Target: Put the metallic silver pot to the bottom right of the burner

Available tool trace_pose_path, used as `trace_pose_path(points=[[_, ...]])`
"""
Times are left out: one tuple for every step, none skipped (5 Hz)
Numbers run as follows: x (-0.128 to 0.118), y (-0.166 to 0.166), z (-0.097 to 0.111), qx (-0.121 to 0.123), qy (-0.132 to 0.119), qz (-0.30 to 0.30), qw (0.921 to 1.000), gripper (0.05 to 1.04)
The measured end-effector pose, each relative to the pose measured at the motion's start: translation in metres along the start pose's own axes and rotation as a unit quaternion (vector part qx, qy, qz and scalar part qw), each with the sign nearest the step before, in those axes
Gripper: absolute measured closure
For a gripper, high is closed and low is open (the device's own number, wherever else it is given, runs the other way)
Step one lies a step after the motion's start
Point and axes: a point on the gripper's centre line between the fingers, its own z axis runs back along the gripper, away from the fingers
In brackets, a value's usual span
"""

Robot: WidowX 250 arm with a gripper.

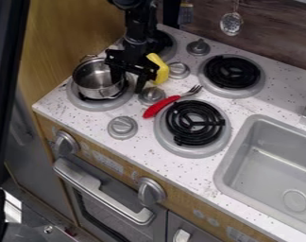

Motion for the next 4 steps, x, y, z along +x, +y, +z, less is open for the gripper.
trace_pose_path(points=[[0.000,0.004,0.000,0.004,0.001,0.000,1.0000,0.675],[-0.004,0.005,0.001,0.006,-0.003,-0.003,1.0000,0.901],[-0.012,-0.001,0.008,0.001,-0.011,-0.013,0.9999,1.001],[-0.030,-0.008,0.036,-0.003,-0.034,-0.022,0.9992,1.008]])
